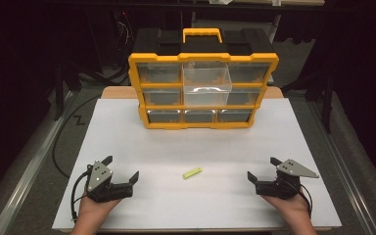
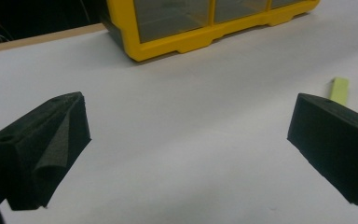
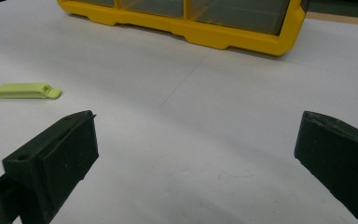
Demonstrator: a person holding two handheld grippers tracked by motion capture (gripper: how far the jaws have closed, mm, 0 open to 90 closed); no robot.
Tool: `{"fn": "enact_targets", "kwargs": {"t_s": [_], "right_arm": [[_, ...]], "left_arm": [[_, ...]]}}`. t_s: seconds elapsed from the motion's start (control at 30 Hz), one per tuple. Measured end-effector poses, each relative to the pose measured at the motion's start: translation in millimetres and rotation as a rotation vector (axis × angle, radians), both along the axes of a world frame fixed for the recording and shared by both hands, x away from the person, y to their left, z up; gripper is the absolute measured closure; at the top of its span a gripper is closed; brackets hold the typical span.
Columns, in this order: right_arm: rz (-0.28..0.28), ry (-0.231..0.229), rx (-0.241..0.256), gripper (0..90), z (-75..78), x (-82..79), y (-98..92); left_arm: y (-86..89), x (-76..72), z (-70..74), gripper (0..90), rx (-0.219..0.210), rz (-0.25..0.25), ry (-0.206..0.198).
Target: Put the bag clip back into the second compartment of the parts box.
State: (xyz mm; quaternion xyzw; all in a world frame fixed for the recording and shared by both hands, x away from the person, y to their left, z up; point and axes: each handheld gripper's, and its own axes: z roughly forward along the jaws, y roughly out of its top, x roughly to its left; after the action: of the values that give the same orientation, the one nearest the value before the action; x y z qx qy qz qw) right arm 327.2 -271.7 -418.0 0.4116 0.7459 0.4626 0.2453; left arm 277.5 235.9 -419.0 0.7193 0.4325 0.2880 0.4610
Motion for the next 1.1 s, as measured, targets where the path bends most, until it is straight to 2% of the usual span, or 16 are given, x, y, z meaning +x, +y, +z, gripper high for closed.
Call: {"fn": "enact_targets", "kwargs": {"t_s": [0.13,0.23,0.4,0.43,0.47,0.5,0.57,0.77,0.8,0.87,0.97,1.0,1.1], "right_arm": [[-0.004,-0.010,-0.001,0.0,0.5,0.4,-1.8],[-0.006,-0.013,-0.002,0.0,0.8,-0.1,-3.0],[-0.012,-0.020,-0.005,0.0,2.1,-1.1,-2.0],[-0.014,-0.026,-0.026,0.0,2.2,-0.5,0.1],[-0.014,-0.026,-0.026,0.0,2.2,-0.5,0.1],[-0.015,-0.020,-0.044,0.0,2.3,1.9,4.3],[-0.007,-0.005,-0.042,0.0,3.1,5.0,10.1],[0.028,-0.015,-0.047,0.0,6.7,11.6,28.4],[0.028,-0.006,-0.060,0.0,7.7,17.4,36.2],[0.034,0.003,-0.051,0.0,7.8,20.5,40.1],[0.066,0.028,-0.047,0.0,7.4,31.3,58.9],[0.066,0.028,-0.047,0.0,7.4,31.3,58.9],[0.103,0.037,-0.051,0.1,7.2,39.9,78.6]], "left_arm": [[-2.4,-0.9,1.3,0.5,-0.011,-0.025,-0.017],[-3.3,-0.8,1.7,0.5,-0.016,-0.037,-0.010],[-2.2,0.7,1.3,0.4,-0.027,-0.030,-0.004],[-2.1,0.8,1.2,0.4,-0.024,-0.030,-0.005],[-2.1,0.9,1.2,0.4,-0.025,-0.035,-0.003],[-2.0,1.8,1.0,0.4,-0.034,-0.050,0.010],[-2.5,1.7,1.0,0.4,-0.032,-0.053,0.004],[-3.0,2.0,1.7,0.4,-0.055,-0.055,-0.004],[-3.0,3.5,1.2,0.4,-0.058,-0.060,0.009],[-2.9,4.2,0.9,0.5,-0.055,-0.062,0.012],[-1.9,3.7,1.4,0.4,-0.057,-0.064,0.001],[-1.9,3.7,1.4,0.4,-0.057,-0.064,0.001],[-2.1,1.6,2.9,0.4,-0.059,-0.071,-0.012]]}}
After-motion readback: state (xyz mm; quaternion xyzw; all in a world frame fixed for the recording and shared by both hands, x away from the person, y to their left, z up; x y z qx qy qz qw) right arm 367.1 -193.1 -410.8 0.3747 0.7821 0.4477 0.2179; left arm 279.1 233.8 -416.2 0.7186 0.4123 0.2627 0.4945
